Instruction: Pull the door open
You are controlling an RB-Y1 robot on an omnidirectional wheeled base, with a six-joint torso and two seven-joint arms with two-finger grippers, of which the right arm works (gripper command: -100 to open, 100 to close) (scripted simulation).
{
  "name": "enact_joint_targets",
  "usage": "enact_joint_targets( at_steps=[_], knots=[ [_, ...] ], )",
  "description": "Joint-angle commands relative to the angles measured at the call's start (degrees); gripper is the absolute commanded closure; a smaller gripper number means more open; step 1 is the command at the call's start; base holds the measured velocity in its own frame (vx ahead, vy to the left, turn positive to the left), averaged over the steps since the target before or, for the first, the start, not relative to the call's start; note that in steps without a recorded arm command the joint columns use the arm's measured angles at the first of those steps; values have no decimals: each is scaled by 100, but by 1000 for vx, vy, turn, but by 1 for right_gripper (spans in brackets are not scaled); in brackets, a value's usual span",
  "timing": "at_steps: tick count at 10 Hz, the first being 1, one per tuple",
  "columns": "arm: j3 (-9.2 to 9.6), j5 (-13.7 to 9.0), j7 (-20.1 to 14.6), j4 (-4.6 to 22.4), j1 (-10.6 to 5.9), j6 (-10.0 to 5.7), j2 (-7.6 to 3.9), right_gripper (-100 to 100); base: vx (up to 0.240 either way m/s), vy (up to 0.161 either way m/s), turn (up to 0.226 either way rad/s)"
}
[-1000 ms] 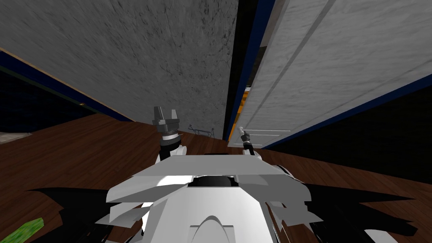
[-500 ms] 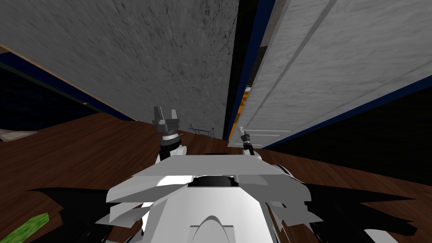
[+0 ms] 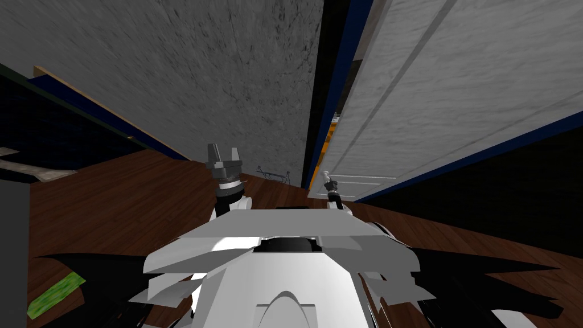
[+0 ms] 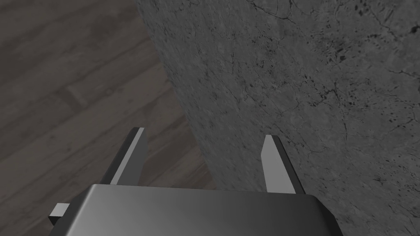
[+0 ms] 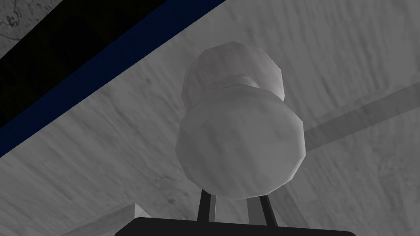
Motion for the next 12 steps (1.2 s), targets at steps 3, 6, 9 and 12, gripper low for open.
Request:
enact_joint_targets(
  at_steps=[3, 6, 9, 12],
  knots=[
    [118, -72, -307, -78, -70, -72, 79, 100, -20, -14, 33],
    [118, -72, -307, -78, -70, -72, 79, 100, -2, 6, -15],
    [118, -72, -307, -78, -70, -72, 79, 100, -6, -5, 7],
    [129, -151, -661, 45, 35, -69, -25, 100, -27, -20, 30]
  ],
)
